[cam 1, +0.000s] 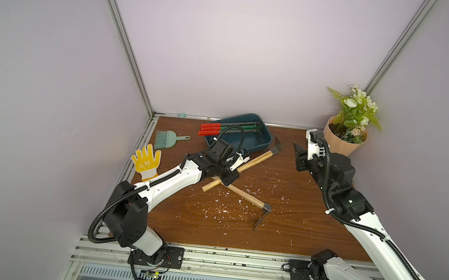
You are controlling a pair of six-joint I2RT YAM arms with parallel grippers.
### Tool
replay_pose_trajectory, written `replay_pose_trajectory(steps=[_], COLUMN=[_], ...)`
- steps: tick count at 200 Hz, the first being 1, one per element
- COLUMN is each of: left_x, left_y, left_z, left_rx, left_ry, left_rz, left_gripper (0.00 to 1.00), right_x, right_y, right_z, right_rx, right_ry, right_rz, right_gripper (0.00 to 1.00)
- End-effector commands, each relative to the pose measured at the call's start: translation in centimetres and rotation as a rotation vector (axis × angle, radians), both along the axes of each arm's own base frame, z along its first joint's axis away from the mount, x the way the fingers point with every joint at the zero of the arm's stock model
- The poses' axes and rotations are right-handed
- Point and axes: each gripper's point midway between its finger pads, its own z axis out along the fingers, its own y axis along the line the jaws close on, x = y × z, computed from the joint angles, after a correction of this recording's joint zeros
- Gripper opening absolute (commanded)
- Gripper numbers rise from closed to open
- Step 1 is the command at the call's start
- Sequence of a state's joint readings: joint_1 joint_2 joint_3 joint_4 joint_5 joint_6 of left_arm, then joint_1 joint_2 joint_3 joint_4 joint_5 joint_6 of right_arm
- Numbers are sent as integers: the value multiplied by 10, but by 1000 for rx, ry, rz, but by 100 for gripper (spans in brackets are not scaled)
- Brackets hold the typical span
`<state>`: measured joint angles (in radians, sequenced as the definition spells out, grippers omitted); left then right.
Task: Put the small hoe into the storage box
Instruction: Pick up the hoe from the center of the board.
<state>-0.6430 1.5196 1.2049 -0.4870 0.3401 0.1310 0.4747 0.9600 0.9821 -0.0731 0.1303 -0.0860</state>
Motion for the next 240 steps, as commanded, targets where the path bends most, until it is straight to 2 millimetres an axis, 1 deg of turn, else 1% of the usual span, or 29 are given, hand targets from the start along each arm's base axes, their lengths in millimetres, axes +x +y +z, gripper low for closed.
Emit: replay_pose_trajectory(steps=[1, 29, 54, 74, 116, 140, 154, 181, 202, 225, 235, 237, 240], left_x=[-11, -19, -19, -21, -22, -25, -26, -29, -33, -29, -25, -24, -22], left_y=[-20, -17, -15, -19, -18, -17, -17, -18, -21, -19, -19, -19, -18], left_z=[45, 56, 55, 57, 64, 68, 69, 60, 56, 48, 47, 47, 46], left_rx=[-141, -150, -148, -165, -176, -184, -188, -191, -207, -181, -175, -173, -169], left_ry=[-15, -26, -26, -17, -31, -39, -38, -21, 0, -1, -6, -10, -14], left_rz=[-129, -148, -142, -157, -158, -163, -170, -178, -199, -183, -171, -165, -153], left_gripper=[0, 0, 0, 0, 0, 0, 0, 0, 0, 0, 0, 1, 5], right_x=[-3, 0, 3, 9, 21, 29, 32, 31, 30, 29, 29, 29, 30], right_y=[17, 11, 13, 14, 24, 24, 23, 25, 23, 26, 26, 27, 27], right_z=[5, 2, 2, -3, -14, -21, -19, -10, -8, -5, -4, -3, -3], right_rx=[17, 9, 8, 2, 8, 1, 2, 27, 30, 42, 48, 50, 51], right_ry=[-70, -72, -69, -57, -23, -13, -21, -44, -52, -52, -52, -52, -51], right_rz=[115, 111, 120, 112, 135, 121, 108, 118, 109, 123, 128, 129, 130], right_gripper=[44, 44, 43, 43, 43, 42, 41, 34, 27, 17, 12, 11, 10])
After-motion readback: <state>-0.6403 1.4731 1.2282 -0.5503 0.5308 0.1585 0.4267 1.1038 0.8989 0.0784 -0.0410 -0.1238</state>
